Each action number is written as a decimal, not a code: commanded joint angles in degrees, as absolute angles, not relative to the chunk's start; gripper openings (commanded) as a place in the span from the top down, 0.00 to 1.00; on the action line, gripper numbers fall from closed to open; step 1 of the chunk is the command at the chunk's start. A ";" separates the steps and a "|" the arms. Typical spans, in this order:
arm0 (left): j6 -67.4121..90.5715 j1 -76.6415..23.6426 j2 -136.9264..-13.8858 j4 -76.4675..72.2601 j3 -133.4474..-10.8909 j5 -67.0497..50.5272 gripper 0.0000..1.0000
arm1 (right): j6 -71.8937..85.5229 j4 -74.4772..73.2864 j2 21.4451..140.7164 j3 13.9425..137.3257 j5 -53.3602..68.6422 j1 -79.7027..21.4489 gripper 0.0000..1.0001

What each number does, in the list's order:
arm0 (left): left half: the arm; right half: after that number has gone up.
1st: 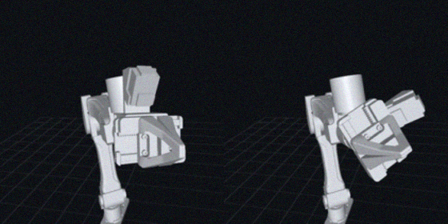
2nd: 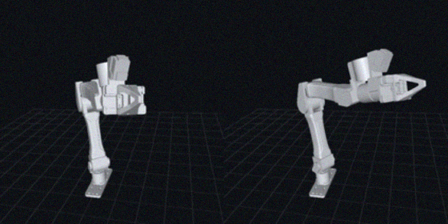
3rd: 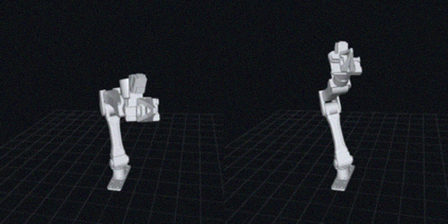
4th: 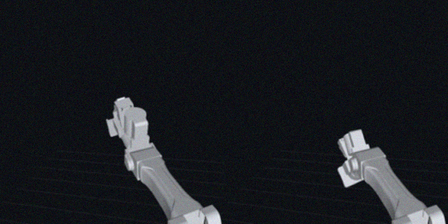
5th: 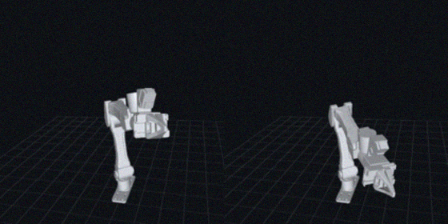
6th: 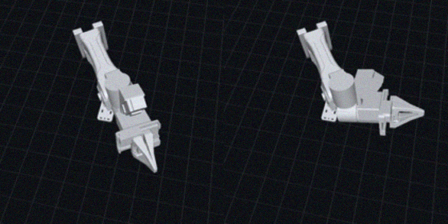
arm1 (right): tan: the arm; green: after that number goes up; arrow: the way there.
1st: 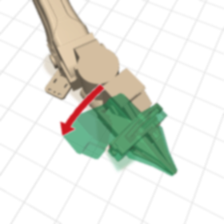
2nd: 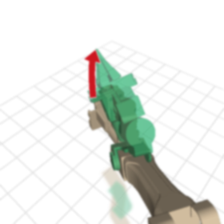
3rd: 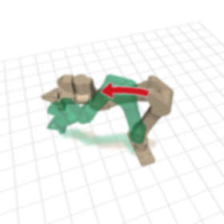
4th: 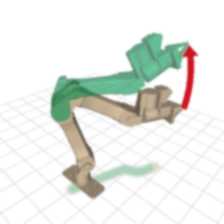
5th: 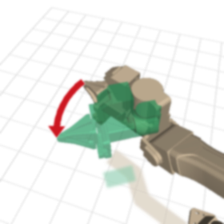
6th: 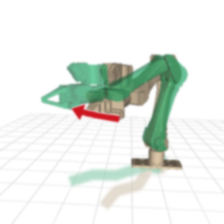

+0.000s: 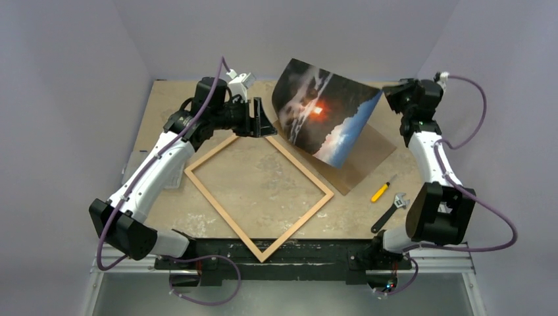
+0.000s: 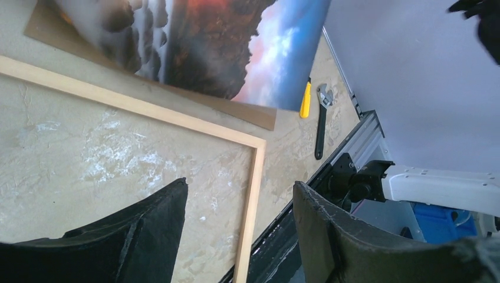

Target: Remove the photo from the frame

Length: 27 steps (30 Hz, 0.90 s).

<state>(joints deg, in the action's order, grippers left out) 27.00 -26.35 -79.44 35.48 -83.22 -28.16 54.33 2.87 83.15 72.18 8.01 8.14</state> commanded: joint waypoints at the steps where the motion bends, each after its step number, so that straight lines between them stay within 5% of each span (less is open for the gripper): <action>1: 27.42 -25.93 -79.22 32.75 -82.62 -29.68 0.36 | 53.00 10.16 84.78 61.04 1.95 12.66 1.00; 27: 28.65 -25.93 -80.95 31.31 -81.75 -32.15 0.36 | 32.73 8.68 94.79 53.99 8.62 19.78 1.00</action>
